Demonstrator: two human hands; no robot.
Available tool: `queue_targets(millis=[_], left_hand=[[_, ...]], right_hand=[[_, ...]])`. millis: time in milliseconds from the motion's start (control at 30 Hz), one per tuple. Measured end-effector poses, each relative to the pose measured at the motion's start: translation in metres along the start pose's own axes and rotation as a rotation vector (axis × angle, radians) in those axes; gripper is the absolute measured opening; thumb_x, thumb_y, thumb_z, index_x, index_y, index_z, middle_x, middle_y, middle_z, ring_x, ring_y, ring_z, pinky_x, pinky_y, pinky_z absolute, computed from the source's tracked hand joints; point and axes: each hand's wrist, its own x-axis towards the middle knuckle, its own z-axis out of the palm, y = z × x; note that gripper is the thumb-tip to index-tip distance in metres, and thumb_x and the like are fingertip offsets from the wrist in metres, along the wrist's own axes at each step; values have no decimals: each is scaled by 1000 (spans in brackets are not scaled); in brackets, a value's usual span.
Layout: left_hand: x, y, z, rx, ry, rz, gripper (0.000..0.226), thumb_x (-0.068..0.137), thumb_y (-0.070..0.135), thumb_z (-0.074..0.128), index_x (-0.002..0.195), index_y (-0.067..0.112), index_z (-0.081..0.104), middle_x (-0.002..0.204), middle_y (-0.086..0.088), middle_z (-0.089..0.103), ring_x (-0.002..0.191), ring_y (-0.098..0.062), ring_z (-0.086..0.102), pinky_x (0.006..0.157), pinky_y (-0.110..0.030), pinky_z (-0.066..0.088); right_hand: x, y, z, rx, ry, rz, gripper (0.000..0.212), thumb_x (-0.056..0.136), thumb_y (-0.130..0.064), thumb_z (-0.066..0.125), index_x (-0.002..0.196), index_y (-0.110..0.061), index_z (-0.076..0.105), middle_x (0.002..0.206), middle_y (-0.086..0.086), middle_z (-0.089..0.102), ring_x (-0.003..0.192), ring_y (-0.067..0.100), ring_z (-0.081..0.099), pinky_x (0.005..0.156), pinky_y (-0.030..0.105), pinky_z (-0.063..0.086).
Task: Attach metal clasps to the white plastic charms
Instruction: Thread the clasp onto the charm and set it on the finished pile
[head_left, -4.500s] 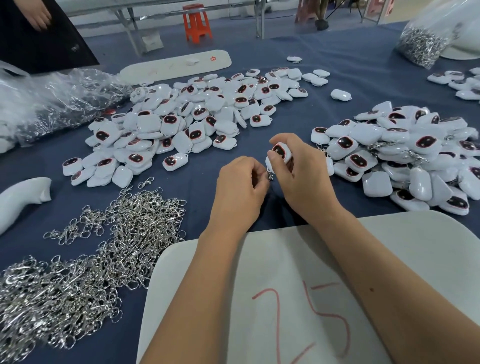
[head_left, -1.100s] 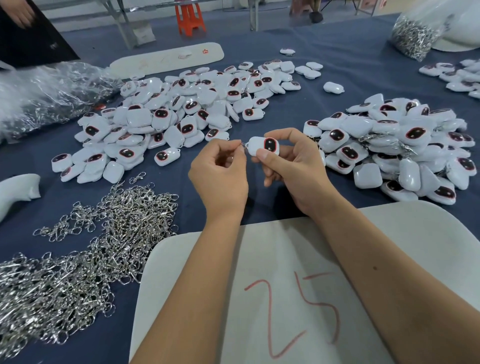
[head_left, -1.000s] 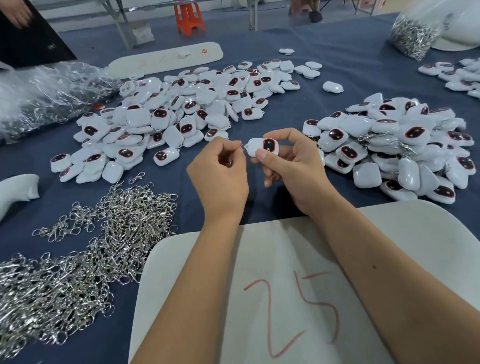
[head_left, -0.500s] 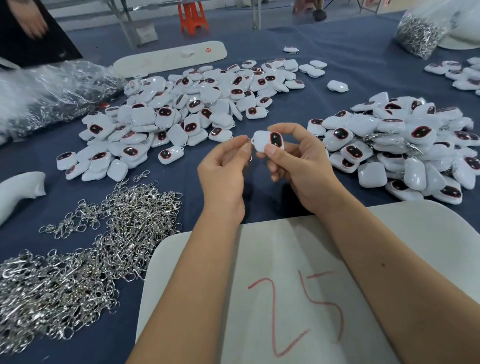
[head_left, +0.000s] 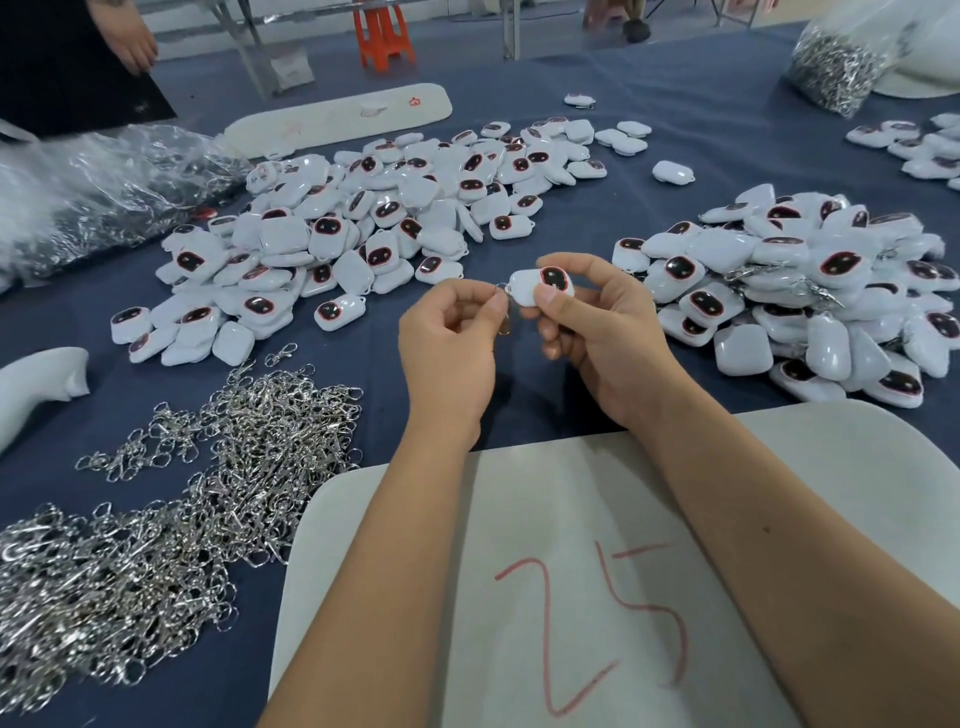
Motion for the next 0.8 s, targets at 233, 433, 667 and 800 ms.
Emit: queue_targets(millis=[233,433,667,800], left_hand=[[1,-2,-9,494,9,313,12,88,5,70,80,14,70,74,9,68,73,-11,63,75,-31,53],[0,1,-6,786,23,385,13,87,2,61,85,11,70,86,-3,69,83,-25,62,76,-39,46],[0,-2,-3,344,-10,69,9,90,16,75,83,21,73,73,7,71,69,-4,64,62,-10,43],[-1,-2,0,256,-54,-9,11,93,16,72,83,21,74,72,3,73,64,-7,65,69,-23,53]], right_hand=[[0,3,1,-122,2,-54,22,99,0,65,120,-7,64,81,14,71,61,15,55,54,25,49],[-1,7,4,-325,-17,-154,26,96,0,70,120,-5,63,78,7,72,58,15,56,55,26,52],[1,5,2,-109,69,-97,27,101,1,60,127,-3,63,77,9,68,60,14,55,53,26,47],[2,5,3,-119,175,-106,25,101,-2,61,126,-5,64,73,4,67,58,12,54,49,25,45]])
